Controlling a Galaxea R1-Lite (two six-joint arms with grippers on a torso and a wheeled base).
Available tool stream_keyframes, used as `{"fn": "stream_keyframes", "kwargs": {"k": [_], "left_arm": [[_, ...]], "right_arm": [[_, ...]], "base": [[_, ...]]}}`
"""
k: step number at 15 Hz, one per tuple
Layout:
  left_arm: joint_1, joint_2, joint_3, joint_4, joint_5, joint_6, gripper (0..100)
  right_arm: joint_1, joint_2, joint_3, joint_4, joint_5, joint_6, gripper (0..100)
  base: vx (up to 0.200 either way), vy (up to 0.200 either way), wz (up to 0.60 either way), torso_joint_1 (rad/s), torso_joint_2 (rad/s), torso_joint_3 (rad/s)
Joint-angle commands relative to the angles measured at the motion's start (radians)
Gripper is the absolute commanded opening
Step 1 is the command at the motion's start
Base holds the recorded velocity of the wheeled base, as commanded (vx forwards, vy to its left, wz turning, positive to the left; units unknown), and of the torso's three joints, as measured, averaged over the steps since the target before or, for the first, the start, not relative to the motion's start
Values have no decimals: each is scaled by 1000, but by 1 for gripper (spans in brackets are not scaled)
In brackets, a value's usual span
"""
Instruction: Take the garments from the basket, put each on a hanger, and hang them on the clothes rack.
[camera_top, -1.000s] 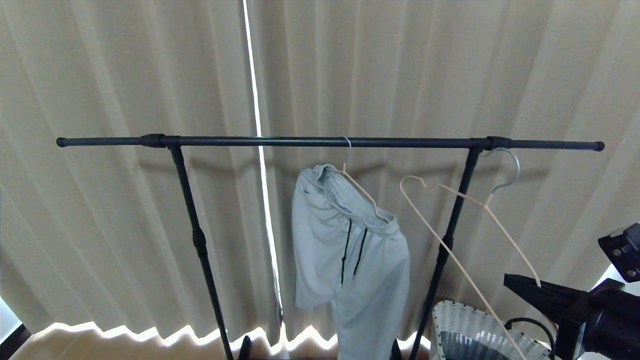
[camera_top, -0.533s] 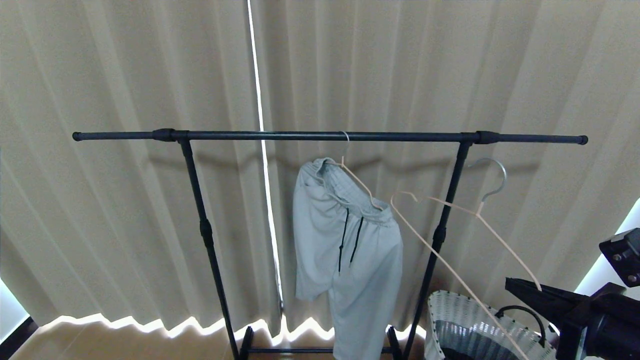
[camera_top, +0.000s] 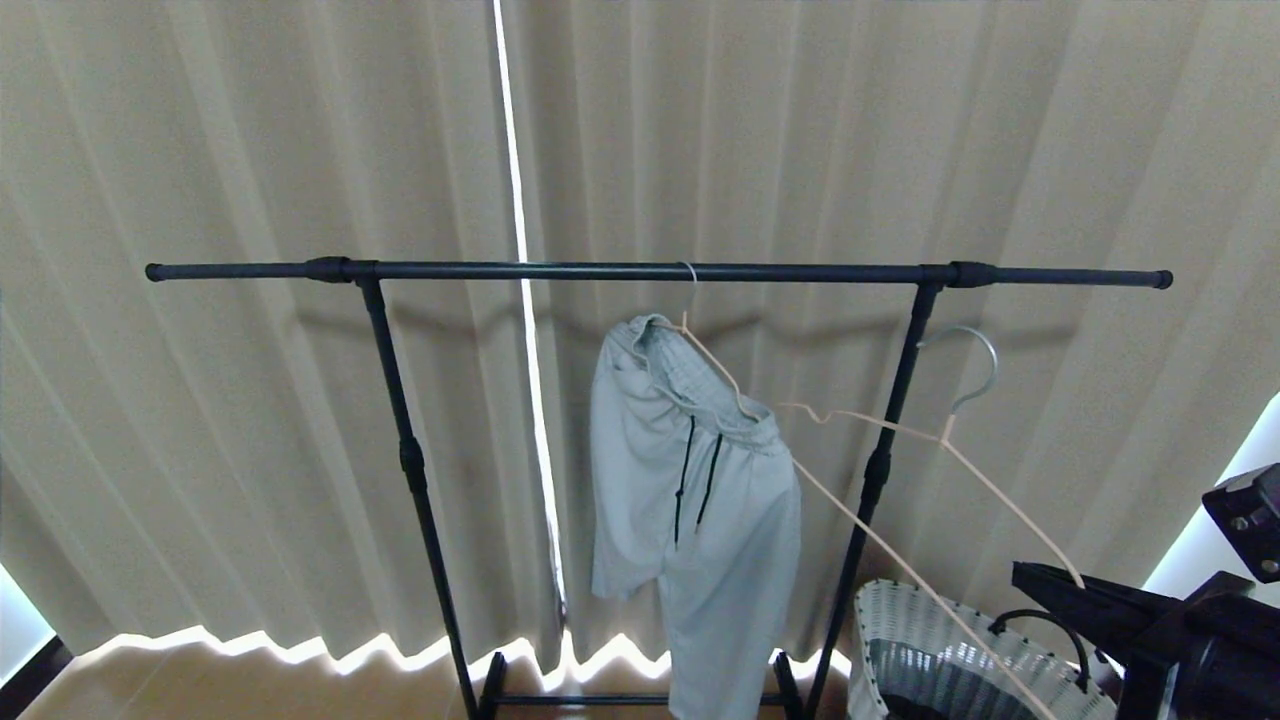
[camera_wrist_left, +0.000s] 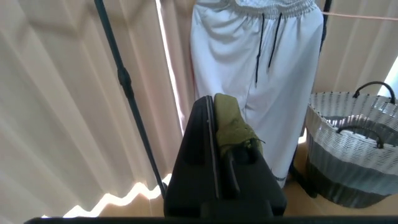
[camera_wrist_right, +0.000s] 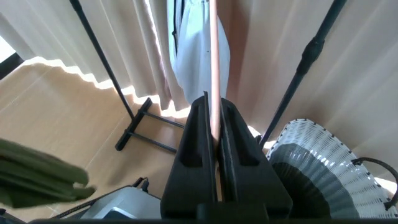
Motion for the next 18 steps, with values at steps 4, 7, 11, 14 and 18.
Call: {"fn": "stream_keyframes", "kwargs": {"k": [4, 7, 11, 14, 18], "left_arm": [[10, -57, 1, 32, 2, 1, 0], [68, -57, 1, 62, 8, 1, 0], [117, -69, -9, 122, 35, 1, 0], [115, 35, -154, 144, 60, -8, 0], [118, 368, -408, 180, 58, -9, 0]], "right_arm": [[0, -9, 0, -3, -1, -2, 0], [0, -29, 2, 2, -3, -2, 0], [0, -55, 3, -6, -3, -3, 0], [0, -55, -41, -17, 20, 1, 0], [0, -49, -119, -78, 178, 0, 0]], "base": [[-150, 0, 0, 9, 7, 1], [0, 0, 0, 0, 0, 0], [0, 0, 0, 0, 0, 0], [0, 0, 0, 0, 0, 0], [0, 0, 0, 0, 0, 0]]}}
